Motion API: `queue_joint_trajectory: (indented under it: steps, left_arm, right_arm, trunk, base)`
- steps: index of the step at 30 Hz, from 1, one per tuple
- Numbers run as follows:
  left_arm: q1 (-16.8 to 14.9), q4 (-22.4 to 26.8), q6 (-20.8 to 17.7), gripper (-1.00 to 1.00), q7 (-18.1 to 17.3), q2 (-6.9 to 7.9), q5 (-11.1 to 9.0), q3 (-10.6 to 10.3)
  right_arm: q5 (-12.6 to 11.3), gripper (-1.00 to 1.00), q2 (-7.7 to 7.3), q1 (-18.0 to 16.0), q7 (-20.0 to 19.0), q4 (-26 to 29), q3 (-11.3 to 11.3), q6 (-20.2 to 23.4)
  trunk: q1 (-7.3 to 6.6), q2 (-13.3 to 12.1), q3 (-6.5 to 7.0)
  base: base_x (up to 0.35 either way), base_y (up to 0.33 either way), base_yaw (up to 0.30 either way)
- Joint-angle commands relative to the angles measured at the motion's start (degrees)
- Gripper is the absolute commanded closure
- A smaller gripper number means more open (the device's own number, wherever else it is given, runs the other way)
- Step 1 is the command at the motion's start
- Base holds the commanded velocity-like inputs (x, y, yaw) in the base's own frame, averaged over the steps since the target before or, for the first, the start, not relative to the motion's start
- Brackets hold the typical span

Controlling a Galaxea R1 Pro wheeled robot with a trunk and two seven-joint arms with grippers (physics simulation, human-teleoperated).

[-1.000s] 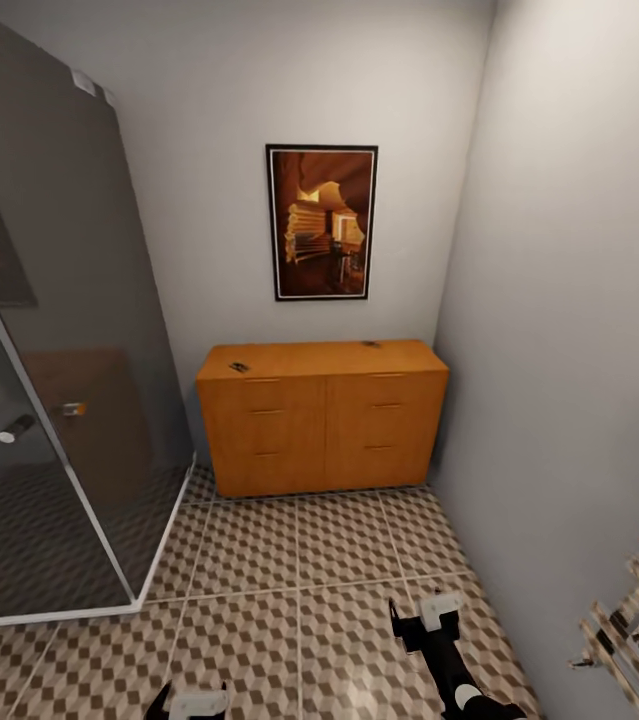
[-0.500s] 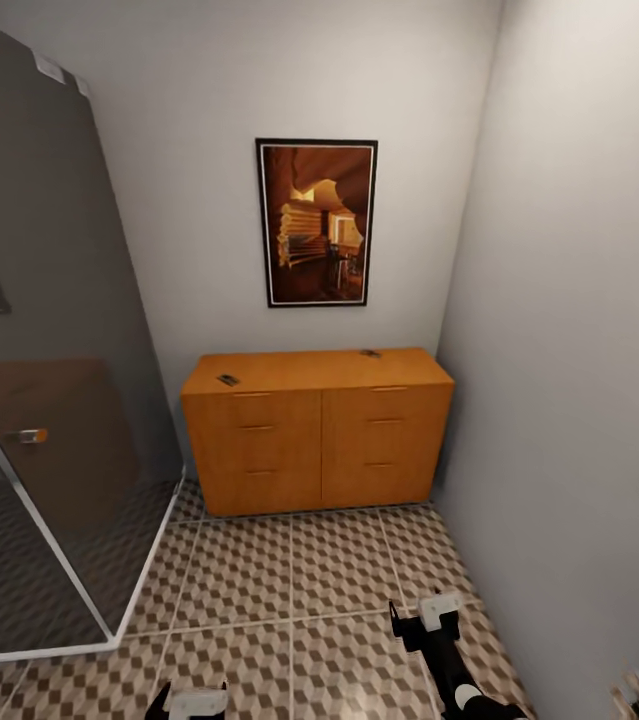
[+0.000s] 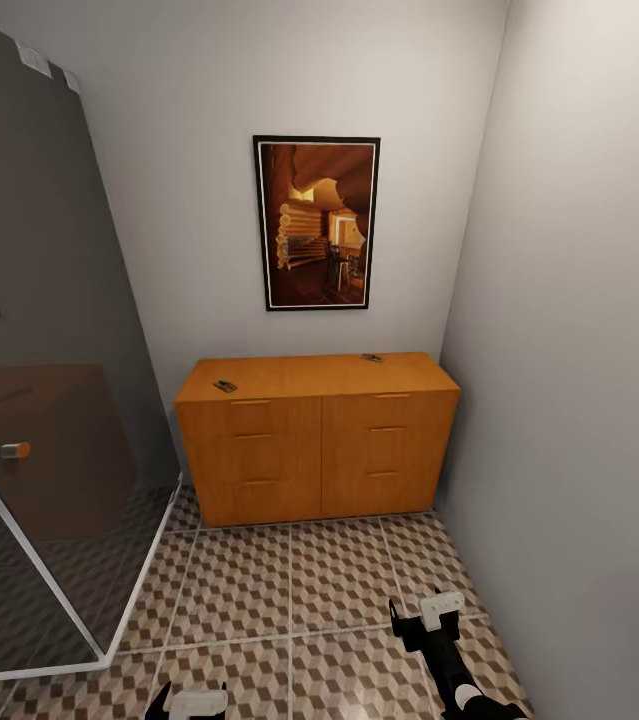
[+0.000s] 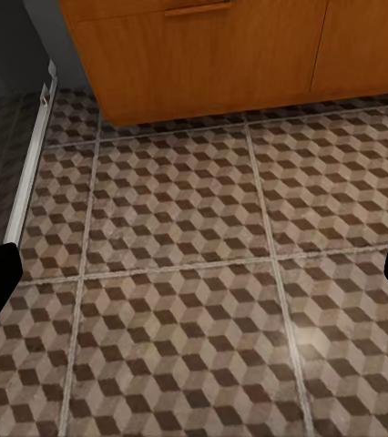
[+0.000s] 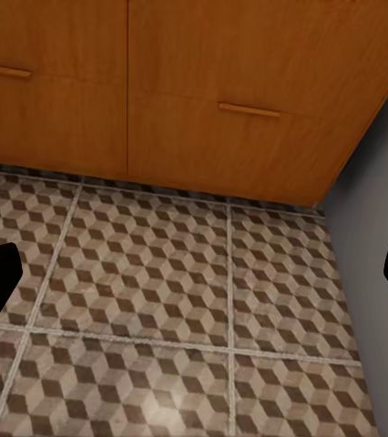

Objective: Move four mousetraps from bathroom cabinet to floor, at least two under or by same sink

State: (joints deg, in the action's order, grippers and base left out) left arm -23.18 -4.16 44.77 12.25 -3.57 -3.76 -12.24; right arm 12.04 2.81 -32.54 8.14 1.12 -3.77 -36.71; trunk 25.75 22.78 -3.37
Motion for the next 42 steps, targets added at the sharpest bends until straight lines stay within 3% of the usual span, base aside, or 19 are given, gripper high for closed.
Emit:
queue_joint_trajectory:
  steps: [1, 42]
  left_arm:
    - [-0.1, -0.2, 0.3, -1.0, 0.1, -0.04, -0.4, -0.5]
    - [0.6, -0.2, 0.3, -1.0, 0.2, -0.06, -0.4, -0.4]
  right_arm:
    - [0.4, -1.0, 0.01, -0.1, 0.6, -0.1, -0.4, 0.0]
    - [0.5, -1.0, -0.09, -0.1, 1.0, 0.3, -0.1, 0.1]
  trunk:
    - [0.04, 0.1, -0.13]
    - [0.04, 0.1, -0.13]
  base:
    - [0.004, 0.0, 0.0]
    - [0.0, 0.0, 0.0]
